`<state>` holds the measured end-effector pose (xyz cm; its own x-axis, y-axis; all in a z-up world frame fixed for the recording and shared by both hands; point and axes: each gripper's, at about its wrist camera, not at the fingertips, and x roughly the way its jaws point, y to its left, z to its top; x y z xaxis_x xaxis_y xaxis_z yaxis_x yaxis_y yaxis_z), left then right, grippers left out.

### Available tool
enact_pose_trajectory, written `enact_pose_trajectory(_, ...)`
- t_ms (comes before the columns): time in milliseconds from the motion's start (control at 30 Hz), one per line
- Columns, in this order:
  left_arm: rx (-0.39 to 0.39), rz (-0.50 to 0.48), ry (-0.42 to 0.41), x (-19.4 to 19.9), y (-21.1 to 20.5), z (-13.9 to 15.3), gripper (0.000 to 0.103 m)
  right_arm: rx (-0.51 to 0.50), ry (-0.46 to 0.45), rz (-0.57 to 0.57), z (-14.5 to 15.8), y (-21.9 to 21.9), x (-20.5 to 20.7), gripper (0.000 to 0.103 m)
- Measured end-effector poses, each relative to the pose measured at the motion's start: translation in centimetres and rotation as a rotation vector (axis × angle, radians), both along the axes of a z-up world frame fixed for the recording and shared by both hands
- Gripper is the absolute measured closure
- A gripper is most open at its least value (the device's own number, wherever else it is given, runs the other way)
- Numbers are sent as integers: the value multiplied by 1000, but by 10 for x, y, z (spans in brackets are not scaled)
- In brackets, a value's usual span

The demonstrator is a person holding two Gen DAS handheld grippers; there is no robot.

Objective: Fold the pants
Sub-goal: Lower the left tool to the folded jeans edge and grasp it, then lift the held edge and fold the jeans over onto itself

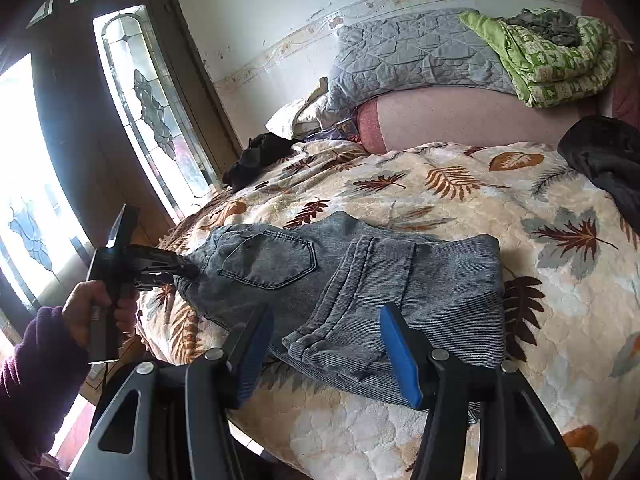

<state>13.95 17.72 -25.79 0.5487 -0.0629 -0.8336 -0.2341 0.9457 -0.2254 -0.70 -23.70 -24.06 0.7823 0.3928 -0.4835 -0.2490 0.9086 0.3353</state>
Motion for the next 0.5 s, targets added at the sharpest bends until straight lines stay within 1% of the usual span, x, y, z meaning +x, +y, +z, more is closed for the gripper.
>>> enact_pose_trajectory(100,70,-53,-68,-4,-18,22,80,12,-8,-36,1,-9,-1,44)
enact_pose_trajectory(233,163,-149,-153,-13,-51,54,81,44,-13,-126,2,-36,-2,44)
enact_pose_trajectory(367,253,-288,-242,-31,-103,83,81,110,-1,-219,1,-70,-5,44)
enact_pose_trajectory(500,312,-450,-303,-51,-169,102,83,171,-3,-303,0,-101,-14,44)
